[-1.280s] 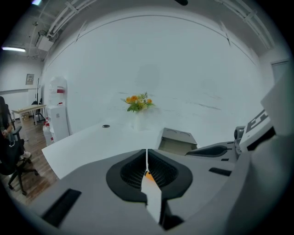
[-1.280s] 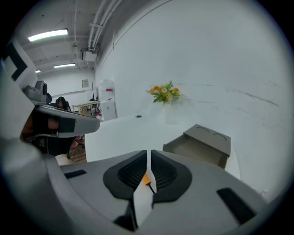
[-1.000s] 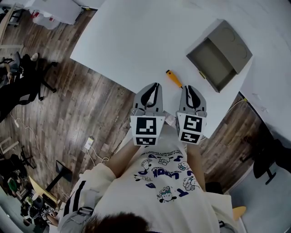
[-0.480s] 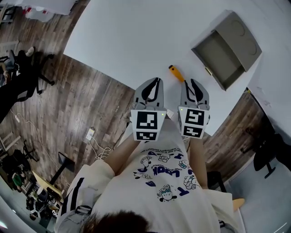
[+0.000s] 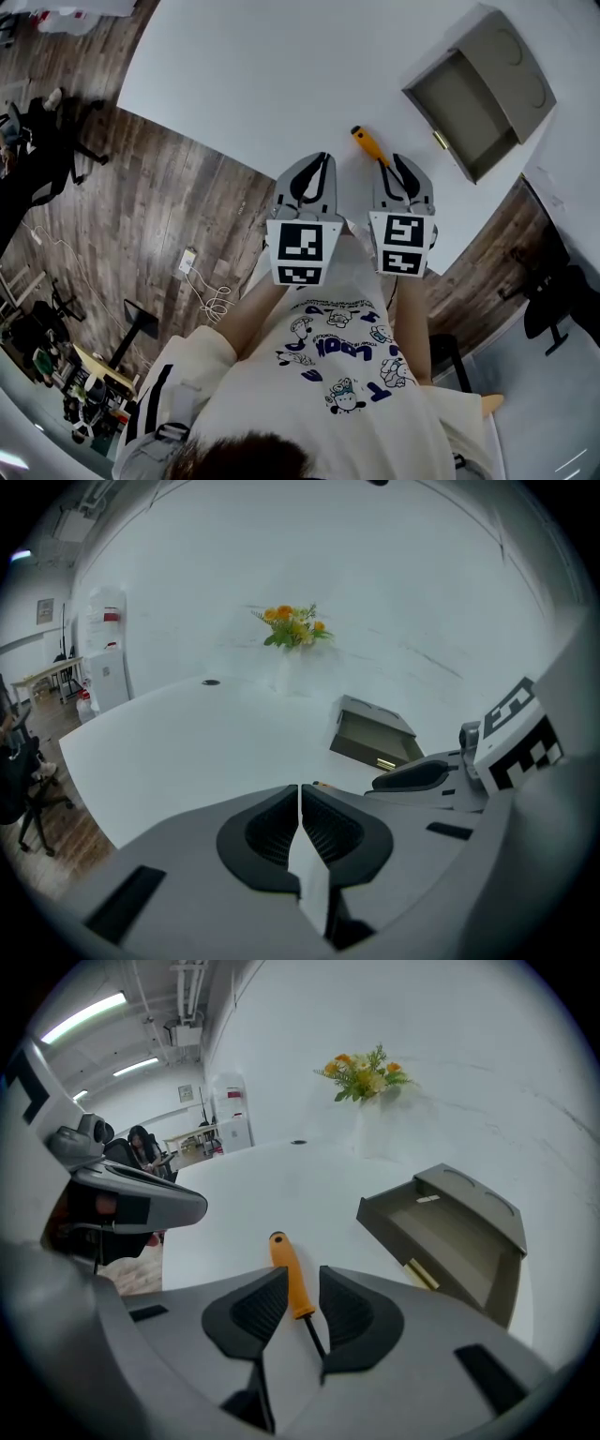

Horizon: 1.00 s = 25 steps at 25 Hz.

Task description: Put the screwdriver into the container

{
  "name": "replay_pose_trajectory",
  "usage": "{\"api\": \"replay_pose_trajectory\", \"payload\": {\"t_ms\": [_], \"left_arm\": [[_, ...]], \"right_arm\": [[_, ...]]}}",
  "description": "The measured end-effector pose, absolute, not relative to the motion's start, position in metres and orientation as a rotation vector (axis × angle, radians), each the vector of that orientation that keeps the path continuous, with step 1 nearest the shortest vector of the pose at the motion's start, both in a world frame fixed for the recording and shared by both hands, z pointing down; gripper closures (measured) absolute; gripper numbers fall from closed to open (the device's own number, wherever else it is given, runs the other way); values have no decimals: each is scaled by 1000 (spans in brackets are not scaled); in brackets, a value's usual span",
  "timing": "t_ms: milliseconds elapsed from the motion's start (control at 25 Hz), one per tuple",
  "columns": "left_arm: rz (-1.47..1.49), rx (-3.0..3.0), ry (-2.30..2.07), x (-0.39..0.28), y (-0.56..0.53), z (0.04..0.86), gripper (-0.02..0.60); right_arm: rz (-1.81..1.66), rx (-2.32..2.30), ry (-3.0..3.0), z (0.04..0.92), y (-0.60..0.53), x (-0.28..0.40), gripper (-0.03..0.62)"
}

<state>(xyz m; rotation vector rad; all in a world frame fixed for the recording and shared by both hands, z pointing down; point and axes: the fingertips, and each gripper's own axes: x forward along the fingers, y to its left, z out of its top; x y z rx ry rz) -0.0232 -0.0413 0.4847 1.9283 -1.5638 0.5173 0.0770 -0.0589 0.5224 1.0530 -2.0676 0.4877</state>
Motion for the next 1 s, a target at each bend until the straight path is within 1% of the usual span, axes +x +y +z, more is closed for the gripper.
{"api": "replay_pose_trajectory", "payload": {"t_ms": [1000], "left_arm": [[532,1848,-1530,-27,-30,512,558]], "right_arm": [[434,813,-2026,557,-54,73,464]]}}
